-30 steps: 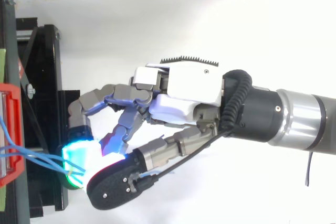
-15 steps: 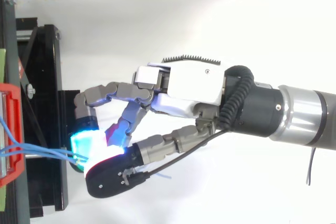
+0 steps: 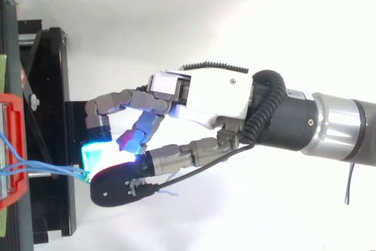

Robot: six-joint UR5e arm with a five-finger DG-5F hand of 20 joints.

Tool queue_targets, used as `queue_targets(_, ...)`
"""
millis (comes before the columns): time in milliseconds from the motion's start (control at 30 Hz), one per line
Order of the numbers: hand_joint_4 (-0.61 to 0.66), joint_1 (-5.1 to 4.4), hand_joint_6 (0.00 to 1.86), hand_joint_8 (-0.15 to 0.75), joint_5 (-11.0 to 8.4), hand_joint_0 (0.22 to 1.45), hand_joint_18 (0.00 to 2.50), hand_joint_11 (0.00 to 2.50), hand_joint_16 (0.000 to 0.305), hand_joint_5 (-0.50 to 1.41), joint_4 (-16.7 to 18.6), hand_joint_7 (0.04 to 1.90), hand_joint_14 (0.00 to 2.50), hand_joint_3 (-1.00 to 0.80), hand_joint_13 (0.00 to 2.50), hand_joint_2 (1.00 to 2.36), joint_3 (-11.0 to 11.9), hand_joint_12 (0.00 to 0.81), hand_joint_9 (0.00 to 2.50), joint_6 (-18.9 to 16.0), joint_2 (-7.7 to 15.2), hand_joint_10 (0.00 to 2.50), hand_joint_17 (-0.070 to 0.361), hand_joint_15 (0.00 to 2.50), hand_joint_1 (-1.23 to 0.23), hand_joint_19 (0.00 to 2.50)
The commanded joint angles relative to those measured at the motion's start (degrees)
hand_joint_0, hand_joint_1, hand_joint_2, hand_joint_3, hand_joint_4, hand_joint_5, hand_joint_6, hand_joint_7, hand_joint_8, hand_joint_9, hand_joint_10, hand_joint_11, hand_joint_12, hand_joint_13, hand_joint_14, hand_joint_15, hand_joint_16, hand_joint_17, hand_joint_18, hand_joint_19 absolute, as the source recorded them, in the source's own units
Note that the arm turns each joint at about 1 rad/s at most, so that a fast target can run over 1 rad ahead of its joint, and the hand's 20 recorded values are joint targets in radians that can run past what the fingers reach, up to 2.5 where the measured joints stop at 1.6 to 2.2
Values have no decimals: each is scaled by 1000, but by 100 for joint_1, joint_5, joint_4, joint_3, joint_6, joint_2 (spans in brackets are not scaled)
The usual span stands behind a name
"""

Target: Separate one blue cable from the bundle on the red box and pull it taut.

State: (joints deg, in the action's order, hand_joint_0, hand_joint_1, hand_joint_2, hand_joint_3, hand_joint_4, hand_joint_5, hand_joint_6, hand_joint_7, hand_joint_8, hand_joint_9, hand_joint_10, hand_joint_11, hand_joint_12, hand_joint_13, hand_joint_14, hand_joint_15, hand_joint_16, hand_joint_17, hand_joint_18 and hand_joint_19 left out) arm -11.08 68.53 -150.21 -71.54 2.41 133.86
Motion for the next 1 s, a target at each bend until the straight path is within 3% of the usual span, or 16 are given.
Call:
queue_targets(0,221,0,509,367,-7,542,897,511,48,-9,1,1548,11,-266,877,1015,0,409,1219,14,9,14,108,349,-636,490)
queue_targets(200,205,0,561,378,-7,500,919,532,49,-17,10,1461,11,-492,893,1000,0,417,1230,14,0,15,110,353,-666,475)
queue_targets(433,180,0,683,385,-7,522,932,561,47,-45,10,1343,12,-497,905,1000,0,411,1237,-4,0,17,106,358,-771,471)
queue_targets(500,176,0,739,378,-7,569,918,582,45,-60,10,1296,12,-385,901,1009,0,397,1228,-4,0,16,100,361,-797,474)
queue_targets(633,145,0,766,377,-7,551,924,575,45,-64,10,1242,12,-216,907,1019,0,399,1233,-4,0,16,102,361,-788,479)
queue_targets(967,125,0,688,386,2,543,1022,406,56,-26,-8,1294,8,-73,925,1013,0,443,1283,-4,0,10,127,268,-719,372)
